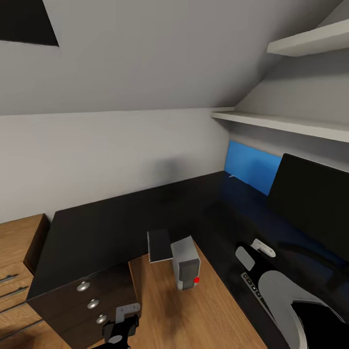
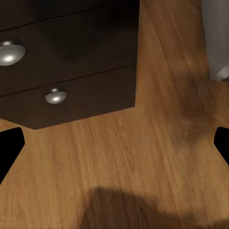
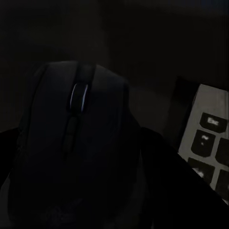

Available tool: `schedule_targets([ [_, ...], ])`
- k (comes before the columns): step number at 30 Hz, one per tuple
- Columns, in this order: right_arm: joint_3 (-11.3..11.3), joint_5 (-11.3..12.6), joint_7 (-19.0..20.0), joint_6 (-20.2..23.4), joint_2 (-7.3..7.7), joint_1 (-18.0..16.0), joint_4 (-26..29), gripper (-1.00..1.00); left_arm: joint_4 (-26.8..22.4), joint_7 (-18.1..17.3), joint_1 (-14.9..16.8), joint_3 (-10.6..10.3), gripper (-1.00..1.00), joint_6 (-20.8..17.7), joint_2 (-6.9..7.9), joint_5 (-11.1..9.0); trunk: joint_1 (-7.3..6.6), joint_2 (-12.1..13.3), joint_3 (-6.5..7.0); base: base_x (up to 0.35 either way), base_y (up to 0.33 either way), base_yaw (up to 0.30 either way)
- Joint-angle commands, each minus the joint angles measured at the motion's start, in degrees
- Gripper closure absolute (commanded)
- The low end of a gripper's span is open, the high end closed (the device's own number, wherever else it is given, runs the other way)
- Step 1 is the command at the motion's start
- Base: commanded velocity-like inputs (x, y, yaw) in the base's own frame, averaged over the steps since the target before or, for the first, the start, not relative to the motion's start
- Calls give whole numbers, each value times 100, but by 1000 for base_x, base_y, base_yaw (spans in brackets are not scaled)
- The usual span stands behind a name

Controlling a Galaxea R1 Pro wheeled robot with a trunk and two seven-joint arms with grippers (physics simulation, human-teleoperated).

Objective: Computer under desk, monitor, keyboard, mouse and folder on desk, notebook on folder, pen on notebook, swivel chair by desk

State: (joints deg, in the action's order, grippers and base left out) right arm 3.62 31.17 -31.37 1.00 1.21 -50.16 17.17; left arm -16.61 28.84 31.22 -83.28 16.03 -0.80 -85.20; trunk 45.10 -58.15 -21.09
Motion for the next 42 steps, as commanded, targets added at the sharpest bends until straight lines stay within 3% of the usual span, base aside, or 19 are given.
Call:
schedule_targets([
  [1,6,34,-22,-2,-3,-2,11,100,-9,25,7,-51,-100,32,1,-54,23,-46,-25,0,0,0],
  [13,-19,18,-89,4,-7,-2,16,100,-9,25,7,-56,-100,32,-90,-52,287,-528,-241,0,0,0],
  [20,-10,-194,-89,5,-7,-2,15,100,-9,25,7,-56,-100,32,-96,-55,440,-809,-366,0,0,0],
  [42,-10,-207,-89,3,-7,-1,15,100,-8,25,6,-60,-100,26,-114,-57,924,-1691,-761,0,0,0],
])
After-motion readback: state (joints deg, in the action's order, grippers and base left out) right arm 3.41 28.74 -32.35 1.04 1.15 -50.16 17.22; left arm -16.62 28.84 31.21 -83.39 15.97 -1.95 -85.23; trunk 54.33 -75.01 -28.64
